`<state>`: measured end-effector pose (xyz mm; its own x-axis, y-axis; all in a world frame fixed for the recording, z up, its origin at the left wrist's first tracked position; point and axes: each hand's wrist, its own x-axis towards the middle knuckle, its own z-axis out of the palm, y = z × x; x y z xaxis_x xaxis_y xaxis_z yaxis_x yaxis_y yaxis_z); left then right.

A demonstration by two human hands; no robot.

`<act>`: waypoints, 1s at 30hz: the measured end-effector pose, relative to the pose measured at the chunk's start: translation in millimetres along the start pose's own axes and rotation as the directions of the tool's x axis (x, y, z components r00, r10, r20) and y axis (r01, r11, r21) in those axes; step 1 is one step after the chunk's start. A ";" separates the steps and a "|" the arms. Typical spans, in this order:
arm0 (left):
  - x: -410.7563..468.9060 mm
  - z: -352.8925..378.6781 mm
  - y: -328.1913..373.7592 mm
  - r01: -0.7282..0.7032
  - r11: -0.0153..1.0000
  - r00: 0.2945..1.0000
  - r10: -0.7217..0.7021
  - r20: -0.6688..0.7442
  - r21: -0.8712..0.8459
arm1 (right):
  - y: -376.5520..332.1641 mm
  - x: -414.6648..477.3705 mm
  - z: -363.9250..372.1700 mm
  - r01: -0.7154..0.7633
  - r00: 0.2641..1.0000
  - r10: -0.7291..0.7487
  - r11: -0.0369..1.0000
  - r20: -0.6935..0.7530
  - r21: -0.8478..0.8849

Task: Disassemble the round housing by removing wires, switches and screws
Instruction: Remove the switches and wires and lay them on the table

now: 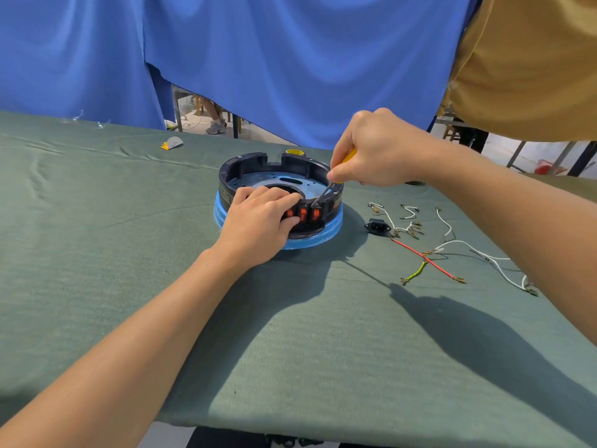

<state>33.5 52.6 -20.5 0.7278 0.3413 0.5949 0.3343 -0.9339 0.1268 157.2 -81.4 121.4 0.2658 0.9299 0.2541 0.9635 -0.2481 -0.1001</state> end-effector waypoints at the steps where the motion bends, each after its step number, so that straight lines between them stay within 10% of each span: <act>1: -0.1 -0.2 -0.2 0.002 1.000 1.000 -0.002 0.000 -0.001 | -3.0 3.1 -0.9 0.009 1.000 -0.009 0.999 0.009 -0.044; 19: -2.6 -1.1 1.2 0.011 0.999 0.999 -0.012 -0.030 -0.045 | -24.4 50.9 8.6 0.077 0.951 0.004 0.965 0.310 -0.249; 30: -0.6 1.4 4.5 0.019 1.000 0.999 -0.018 -0.036 0.022 | -24.2 -42.7 56.3 -0.097 0.973 0.053 0.977 -0.224 -0.188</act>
<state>35.4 48.4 -21.3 0.6998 0.3542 0.6203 0.3610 -0.9247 0.1208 120.9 -99.9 58.8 0.3167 0.8307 0.4578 0.9217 -0.3834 0.0581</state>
